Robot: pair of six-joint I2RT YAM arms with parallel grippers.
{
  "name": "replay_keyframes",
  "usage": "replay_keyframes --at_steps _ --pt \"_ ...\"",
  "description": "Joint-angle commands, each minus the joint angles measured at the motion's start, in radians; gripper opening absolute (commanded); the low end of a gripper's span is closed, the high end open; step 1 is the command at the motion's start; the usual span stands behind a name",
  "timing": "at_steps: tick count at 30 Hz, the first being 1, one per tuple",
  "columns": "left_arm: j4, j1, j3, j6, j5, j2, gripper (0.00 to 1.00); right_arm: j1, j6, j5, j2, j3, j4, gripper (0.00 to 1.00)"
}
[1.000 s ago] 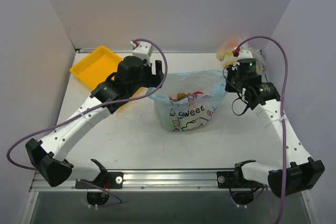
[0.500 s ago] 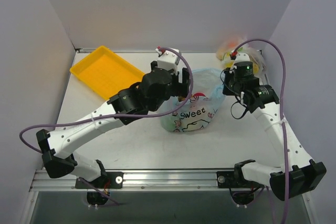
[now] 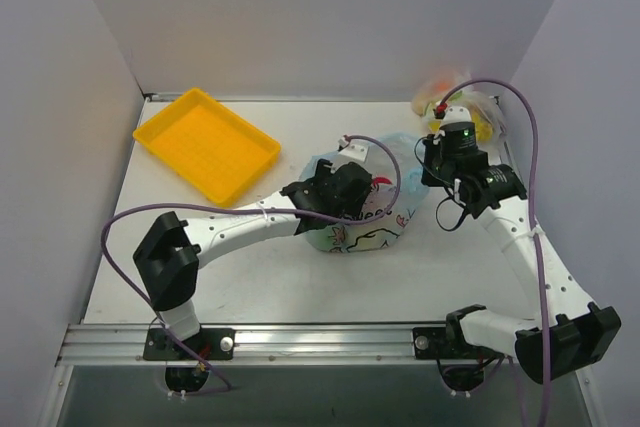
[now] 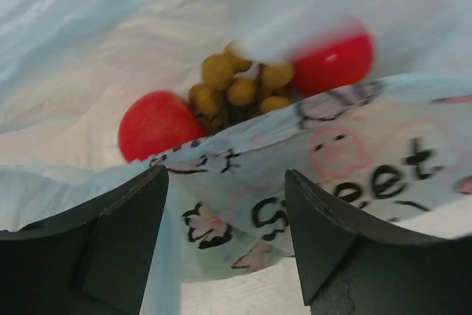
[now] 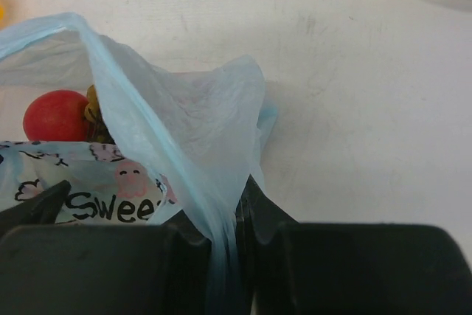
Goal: Untie the knot of the plastic bag and take out the fruit
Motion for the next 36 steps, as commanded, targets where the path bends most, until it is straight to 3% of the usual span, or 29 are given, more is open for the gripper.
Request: replay_keyframes --at_steps 1,5,10,13,17,18,21,24,26,28,36 --pt "0.012 0.064 -0.123 -0.08 -0.049 -0.05 0.75 -0.019 0.01 0.052 0.0 -0.026 0.003 0.0" --pt "0.004 0.159 -0.306 -0.129 -0.042 -0.123 0.68 -0.065 0.056 0.065 0.014 -0.042 0.014 0.0" --pt "0.001 0.298 -0.468 -0.122 0.008 -0.262 0.52 -0.165 0.153 0.049 0.037 -0.056 0.016 0.0" --pt "-0.003 0.332 -0.49 -0.068 0.057 -0.341 0.43 -0.256 0.205 -0.022 0.044 -0.066 0.019 0.0" --pt "-0.002 0.334 -0.483 0.005 0.171 -0.442 0.41 -0.262 0.173 -0.063 0.031 -0.046 0.013 0.05" --pt "-0.002 0.334 -0.479 0.007 0.198 -0.456 0.42 -0.259 0.161 -0.107 0.024 -0.039 0.013 0.2" --pt "-0.005 0.323 -0.467 0.006 0.306 -0.509 0.46 -0.233 0.128 -0.12 -0.006 -0.014 -0.013 0.51" --pt "-0.02 0.303 -0.438 -0.019 0.381 -0.555 0.59 -0.162 0.062 -0.08 -0.029 0.044 -0.067 0.68" --pt "-0.034 0.285 -0.415 -0.037 0.398 -0.588 0.72 -0.113 0.033 -0.031 -0.045 0.087 -0.104 0.74" --pt "-0.043 0.247 -0.374 -0.045 0.384 -0.61 0.78 -0.063 -0.002 0.016 -0.054 0.13 -0.131 0.8" --pt "-0.066 0.148 -0.226 -0.03 0.294 -0.612 0.85 -0.018 -0.067 0.082 -0.08 0.239 -0.19 0.9"
